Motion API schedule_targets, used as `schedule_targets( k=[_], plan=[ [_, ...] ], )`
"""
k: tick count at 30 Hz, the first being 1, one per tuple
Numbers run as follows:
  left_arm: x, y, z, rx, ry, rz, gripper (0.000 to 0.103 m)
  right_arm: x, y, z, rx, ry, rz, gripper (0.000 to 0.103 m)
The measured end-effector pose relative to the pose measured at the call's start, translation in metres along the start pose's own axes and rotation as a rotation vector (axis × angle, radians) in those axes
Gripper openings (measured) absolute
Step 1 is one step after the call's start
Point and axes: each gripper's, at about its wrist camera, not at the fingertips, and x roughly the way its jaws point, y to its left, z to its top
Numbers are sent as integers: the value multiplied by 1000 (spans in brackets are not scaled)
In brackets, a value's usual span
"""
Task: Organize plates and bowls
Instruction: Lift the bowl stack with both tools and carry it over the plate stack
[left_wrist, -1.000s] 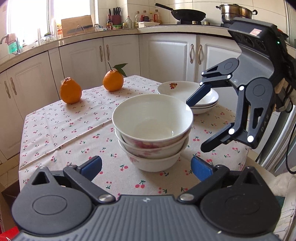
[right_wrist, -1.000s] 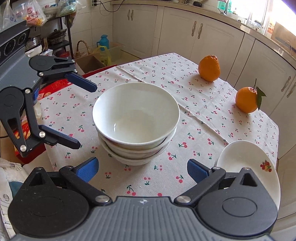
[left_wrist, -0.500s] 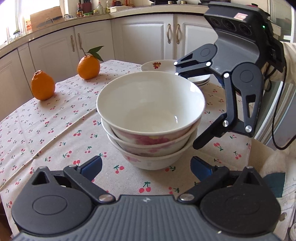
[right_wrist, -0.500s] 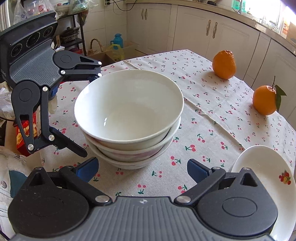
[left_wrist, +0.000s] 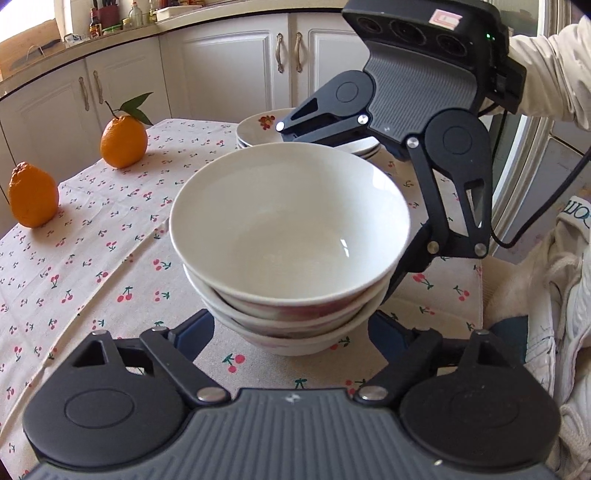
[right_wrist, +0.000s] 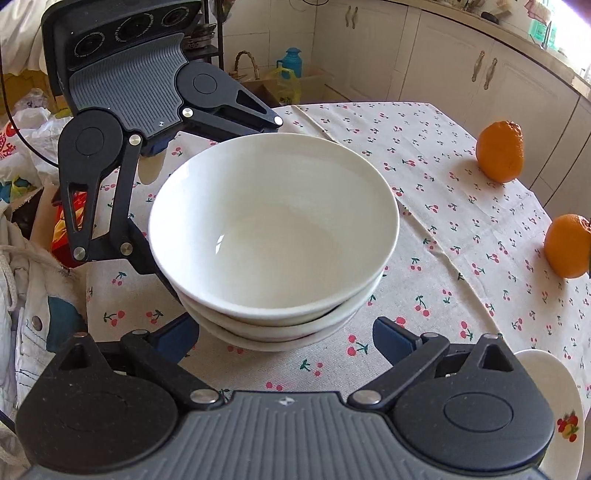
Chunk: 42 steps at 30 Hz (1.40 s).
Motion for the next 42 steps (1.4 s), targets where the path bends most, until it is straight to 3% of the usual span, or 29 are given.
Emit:
schedule_targets(
  k=[13, 33, 42],
  plan=[
    [0, 5, 1, 3, 11, -38, 83, 0, -3, 10, -52, 10, 79, 92],
    [-1, 0, 4, -23, 22, -44, 82, -2, -3, 10, -43, 10, 98, 91],
    [-9, -19, 21, -30, 16, -22, 82, -22, 0, 3, -47, -15, 102, 91]
  ],
)
